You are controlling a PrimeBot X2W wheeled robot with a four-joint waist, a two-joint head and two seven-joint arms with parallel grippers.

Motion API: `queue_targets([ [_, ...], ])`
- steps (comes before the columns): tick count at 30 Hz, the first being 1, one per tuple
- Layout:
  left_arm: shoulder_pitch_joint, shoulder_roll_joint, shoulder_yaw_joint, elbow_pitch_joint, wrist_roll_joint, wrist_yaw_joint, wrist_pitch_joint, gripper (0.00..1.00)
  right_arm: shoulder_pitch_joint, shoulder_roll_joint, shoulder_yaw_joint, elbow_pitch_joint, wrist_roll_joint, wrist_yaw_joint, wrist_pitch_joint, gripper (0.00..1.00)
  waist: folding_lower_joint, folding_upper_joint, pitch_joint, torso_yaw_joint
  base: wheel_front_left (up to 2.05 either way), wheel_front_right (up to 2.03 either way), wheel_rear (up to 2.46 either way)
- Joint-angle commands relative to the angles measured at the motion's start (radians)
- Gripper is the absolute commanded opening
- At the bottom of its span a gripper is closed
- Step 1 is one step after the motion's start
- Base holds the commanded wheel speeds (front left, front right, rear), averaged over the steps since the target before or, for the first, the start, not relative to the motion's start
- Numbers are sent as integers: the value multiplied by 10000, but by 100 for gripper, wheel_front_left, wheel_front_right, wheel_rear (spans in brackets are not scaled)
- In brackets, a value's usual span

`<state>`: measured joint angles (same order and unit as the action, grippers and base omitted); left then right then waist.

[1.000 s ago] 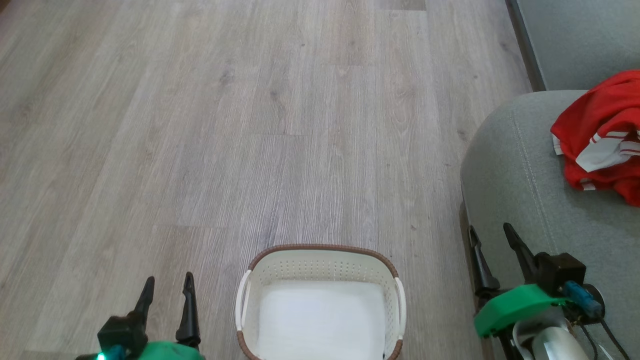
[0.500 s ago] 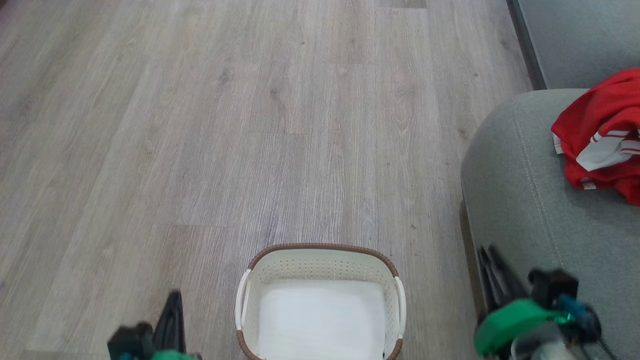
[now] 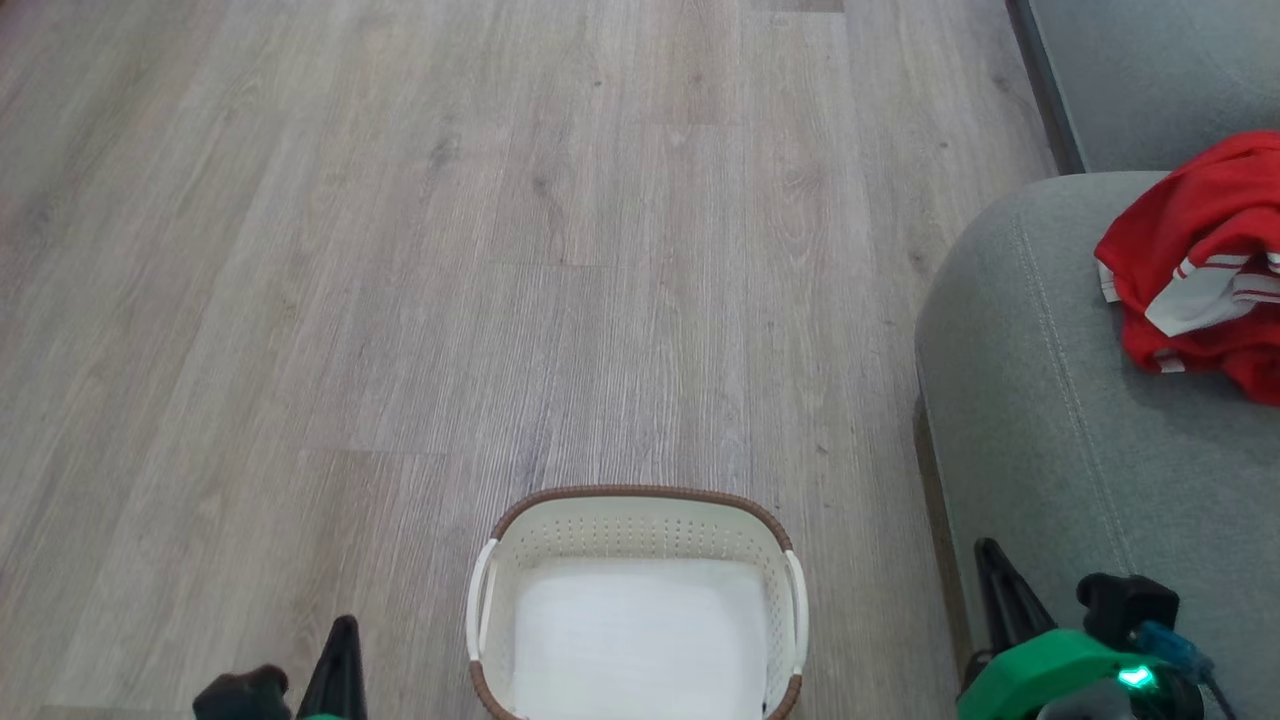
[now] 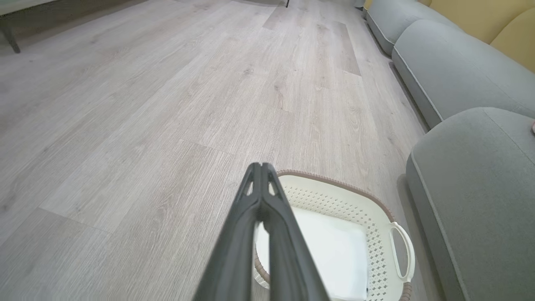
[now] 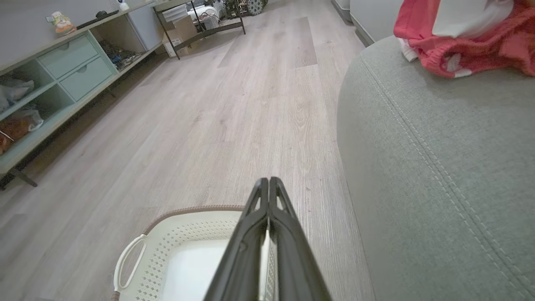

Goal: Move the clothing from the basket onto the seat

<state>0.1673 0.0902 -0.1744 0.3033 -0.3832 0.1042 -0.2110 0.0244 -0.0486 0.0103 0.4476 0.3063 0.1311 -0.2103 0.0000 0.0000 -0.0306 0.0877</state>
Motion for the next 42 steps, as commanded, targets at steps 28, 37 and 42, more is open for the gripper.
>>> queue_targets([
  [28, -987, -88, 877, -375, -3173, -645, 829, 0, -694, -14, -337, -783, 3399, -1, 818, 0, 0, 0, 85, -221, 0, 0, 0],
  [37, -1176, -121, 1093, -396, -4144, -827, 1088, 0, -761, -15, -434, -917, 4430, -1, 1077, 0, 0, 0, 112, -291, 0, 0, 0],
  [42, -1260, -136, 1189, -406, -4576, -908, 1203, 0, -791, -15, -477, -976, 4888, -2, 1192, 0, 0, 0, 124, -323, 0, 0, 0],
])
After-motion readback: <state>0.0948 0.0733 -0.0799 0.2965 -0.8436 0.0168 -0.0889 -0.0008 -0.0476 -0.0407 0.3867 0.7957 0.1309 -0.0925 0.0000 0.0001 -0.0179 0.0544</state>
